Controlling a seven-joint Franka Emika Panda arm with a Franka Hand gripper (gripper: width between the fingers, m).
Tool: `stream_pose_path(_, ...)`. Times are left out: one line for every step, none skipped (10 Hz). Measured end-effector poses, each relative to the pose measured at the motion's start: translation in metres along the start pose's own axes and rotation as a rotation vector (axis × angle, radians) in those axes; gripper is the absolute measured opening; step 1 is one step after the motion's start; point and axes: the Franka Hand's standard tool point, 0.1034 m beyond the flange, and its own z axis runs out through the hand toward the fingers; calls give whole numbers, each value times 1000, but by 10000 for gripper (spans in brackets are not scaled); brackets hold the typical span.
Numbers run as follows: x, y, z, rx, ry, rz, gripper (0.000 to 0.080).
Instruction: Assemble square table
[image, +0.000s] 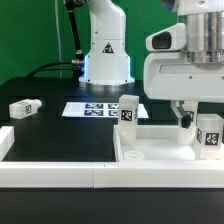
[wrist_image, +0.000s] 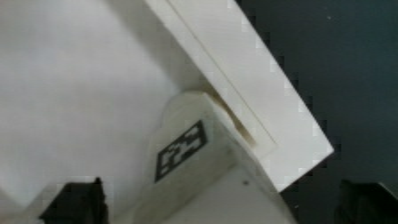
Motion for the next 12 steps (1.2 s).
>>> stream_pose_path(4,2,1,-27,16,-248,649)
stream_pose_path(7,3,4,-31,11,-362,649)
stream_pose_path(6,-1,4,-34,10,-385,649)
stream_pose_path(3,-6,4,-38,20,-449,649)
stream_pose_path(2,-9,4,-34,27,-444,649)
stream_pose_path(3,-8,4,-33,26,-433,589)
stream_pose_path(3,-8,4,-33,26,-428,589)
stream_pose_path(3,-8,4,-32,27,-388,455)
stream_pose_path(3,-6,4,-34,27,-323,293)
stream_pose_path(4,-5,5,-33,28,-237,294)
stream_pose_path(4,-5,5,-32,29,-183,294)
stream_pose_path(5,-3,5,-30,31,-53,294)
